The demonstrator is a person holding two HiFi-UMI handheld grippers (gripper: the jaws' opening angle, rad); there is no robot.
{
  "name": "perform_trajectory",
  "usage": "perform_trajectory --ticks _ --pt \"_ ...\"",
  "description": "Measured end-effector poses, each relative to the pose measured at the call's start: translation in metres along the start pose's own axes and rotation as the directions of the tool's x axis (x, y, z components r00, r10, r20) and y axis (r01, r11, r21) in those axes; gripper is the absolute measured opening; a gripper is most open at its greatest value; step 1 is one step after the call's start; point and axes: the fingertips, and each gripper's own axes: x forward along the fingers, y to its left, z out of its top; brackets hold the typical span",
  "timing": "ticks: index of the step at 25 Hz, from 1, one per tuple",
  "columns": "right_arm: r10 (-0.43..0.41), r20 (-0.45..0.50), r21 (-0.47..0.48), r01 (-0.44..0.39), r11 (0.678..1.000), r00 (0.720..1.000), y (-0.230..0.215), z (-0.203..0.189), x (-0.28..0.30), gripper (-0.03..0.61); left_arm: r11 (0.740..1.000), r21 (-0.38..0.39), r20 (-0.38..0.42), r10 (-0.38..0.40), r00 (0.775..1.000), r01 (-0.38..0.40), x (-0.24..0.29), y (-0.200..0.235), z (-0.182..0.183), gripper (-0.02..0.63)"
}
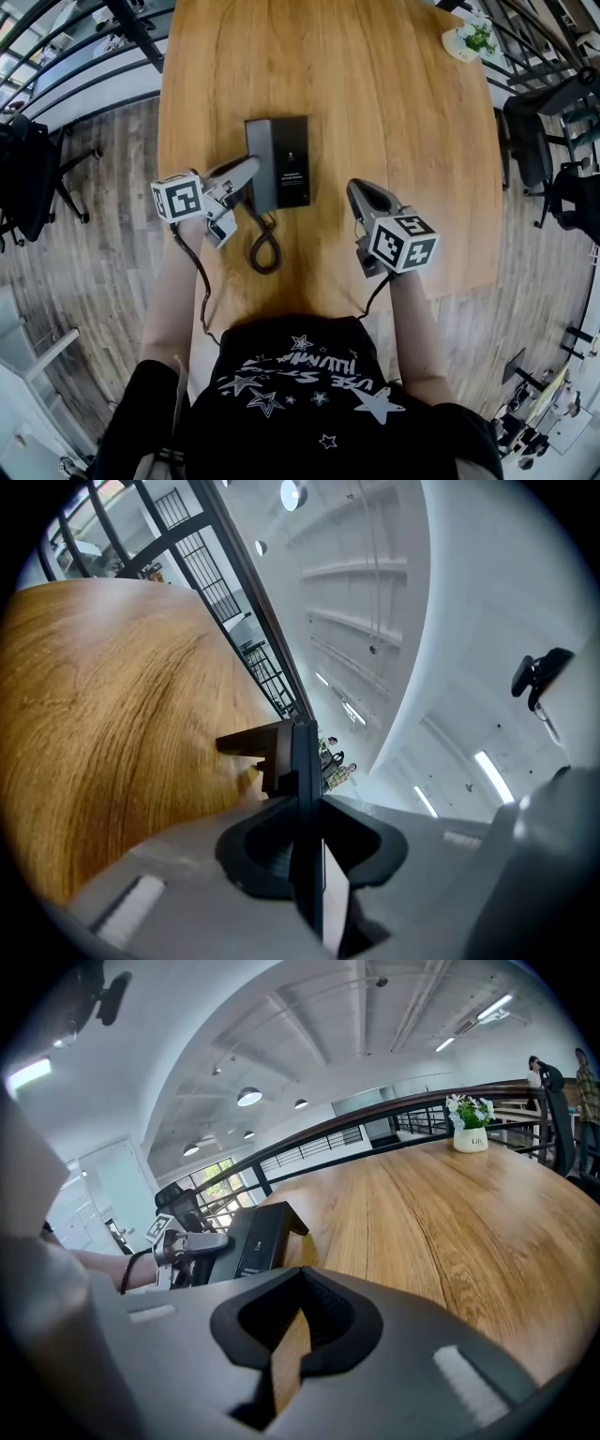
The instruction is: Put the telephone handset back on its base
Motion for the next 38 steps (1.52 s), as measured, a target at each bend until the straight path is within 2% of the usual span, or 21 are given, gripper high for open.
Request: perform_trajectory --ticks 5,9,14,17,19,22,27,30,34,38 --pt "0.002 0.003 -0.002 -0.002 1.000 1.000 0.004 0.000 0.001 0.002 1.000 -0.011 0.025 0.005 1.000 -0.005 0.000 0.003 0.003 0.087" --pt "0.005 0.009 -0.004 -0.005 1.000 1.000 0.004 0.002 -0.001 0.002 0.998 -0.035 0.039 0.057 0.998 -0.055 -0.003 0.011 0.003 0.097" --pt "0.015 0.023 -0.003 -0.015 1.000 1.000 0.006 0.001 -0.006 0.002 0.993 -0.003 0.032 0.122 0.992 -0.122 -0.004 0.011 0.002 0.103" --pt "0.030 0.035 -0.013 -0.030 0.999 0.999 0.010 0.003 -0.009 0.002 0.987 -0.003 0.064 0.161 0.985 -0.161 -0.008 0.009 0.008 0.110" --pt "0.042 0.046 -0.021 -0.041 0.999 0.998 0.012 0.005 -0.013 0.002 0.985 -0.004 0.093 0.170 0.981 -0.170 -0.014 0.004 0.013 0.140" --pt "0.061 0.065 -0.027 -0.059 0.998 0.996 0.017 0.007 -0.024 0.002 0.982 0.019 0.116 0.183 0.976 -0.187 -0.025 -0.010 0.015 0.141" --pt "0.094 0.091 -0.046 -0.090 0.995 0.991 0.019 0.005 -0.054 0.002 0.977 0.058 0.147 0.195 0.970 -0.205 -0.036 -0.049 -0.005 0.141" --pt "0.126 0.125 -0.065 -0.118 0.991 0.984 0.020 0.012 -0.066 0.002 0.965 0.129 0.170 0.204 0.964 -0.227 -0.041 -0.077 -0.010 0.141" --pt "0.158 0.162 -0.092 -0.145 0.985 0.974 0.019 0.016 -0.090 0.002 0.953 0.157 0.216 0.224 0.950 -0.260 -0.044 -0.105 -0.030 0.141" --pt "0.193 0.169 -0.107 -0.176 0.979 0.967 0.008 0.010 -0.115 0.002 0.911 0.207 0.252 0.301 0.920 -0.356 -0.045 -0.124 -0.059 0.141"
